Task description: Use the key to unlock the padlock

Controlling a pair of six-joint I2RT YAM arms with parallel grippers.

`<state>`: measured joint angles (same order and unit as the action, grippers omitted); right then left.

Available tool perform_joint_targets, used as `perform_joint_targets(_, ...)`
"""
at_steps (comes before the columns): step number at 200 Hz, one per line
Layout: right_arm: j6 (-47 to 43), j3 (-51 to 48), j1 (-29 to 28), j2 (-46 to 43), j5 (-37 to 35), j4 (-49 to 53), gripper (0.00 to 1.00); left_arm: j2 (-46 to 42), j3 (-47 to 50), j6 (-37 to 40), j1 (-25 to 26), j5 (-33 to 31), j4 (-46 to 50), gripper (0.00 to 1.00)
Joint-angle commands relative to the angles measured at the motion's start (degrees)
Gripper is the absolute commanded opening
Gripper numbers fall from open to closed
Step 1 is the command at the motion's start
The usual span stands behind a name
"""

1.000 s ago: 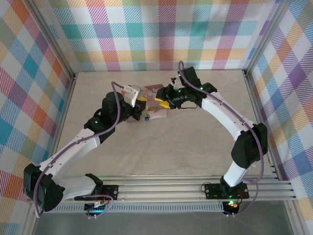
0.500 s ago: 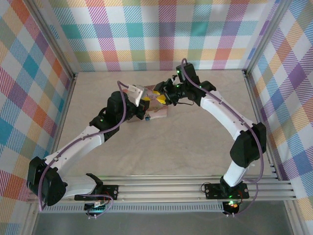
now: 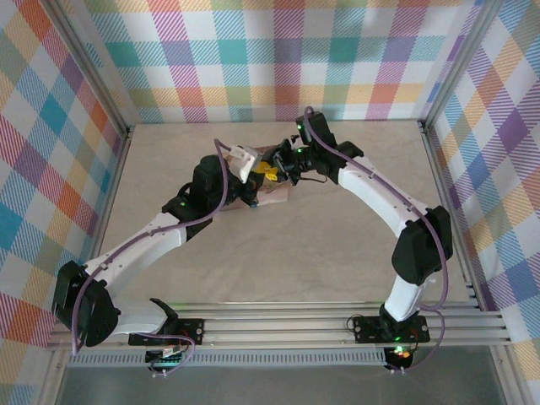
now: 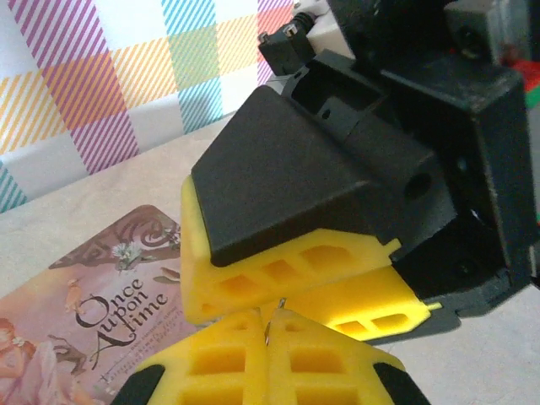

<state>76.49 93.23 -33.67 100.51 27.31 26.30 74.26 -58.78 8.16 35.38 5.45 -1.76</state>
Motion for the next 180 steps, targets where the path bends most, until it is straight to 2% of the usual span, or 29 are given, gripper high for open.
perform_joint_targets(1,1.21,1.61,-0.35,1.51,2.32,-1.92,0.17,0.1,-1.73,4.5,1.58,-0.49,0.93,0.0)
perform_joint_targets(21,1.12,1.77,-0.34,1.55,2.73,-2.48,0.0,0.23,-1.7,6.75,2.23,-1.14,2.64,0.0)
perform_joint_targets(52,-1.48,1.29,-0.01,1.04,2.81,-4.64,0.0,0.09,-2.01,8.36,3.07,-1.19,5.16,0.0)
perform_joint_targets(86,-4.74,-2.73,1.05,-0.7,3.64,-16.23,0.0,-0.26,-3.2,6.92,3.16,-1.3,10.38,0.22)
perform_joint_targets(108,-11.67,-2.09,2.11,-0.6,5.49,-21.03,0.0,-1.87,-2.96,2.21,3.09,-2.87,11.45,0.33)
perform_joint_targets(123,-17.64,-0.72,3.11,-0.38,6.44,-20.88,0.0,-3.57,-2.99,-2.22,2.73,-2.48,12.3,0.44)
perform_joint_targets(136,-21.76,-0.1,4.28,-0.4,6.93,-20.5,0.0,-4.74,-4.07,-5.25,1.68,1.09,14.79,0.51)
perform_joint_targets(160,-27.27,1.14,6.19,-0.58,9.28,-22.18,0.0,-5.48,-8.48,-11.11,-1.83,10.35,23.75,0.51)
perform_joint_targets(180,-33.74,3.09,6.93,-0.51,12.49,-22.83,0.0,-5.93,-8.79,-18.84,-7.02,21.7,23.87,0.52)
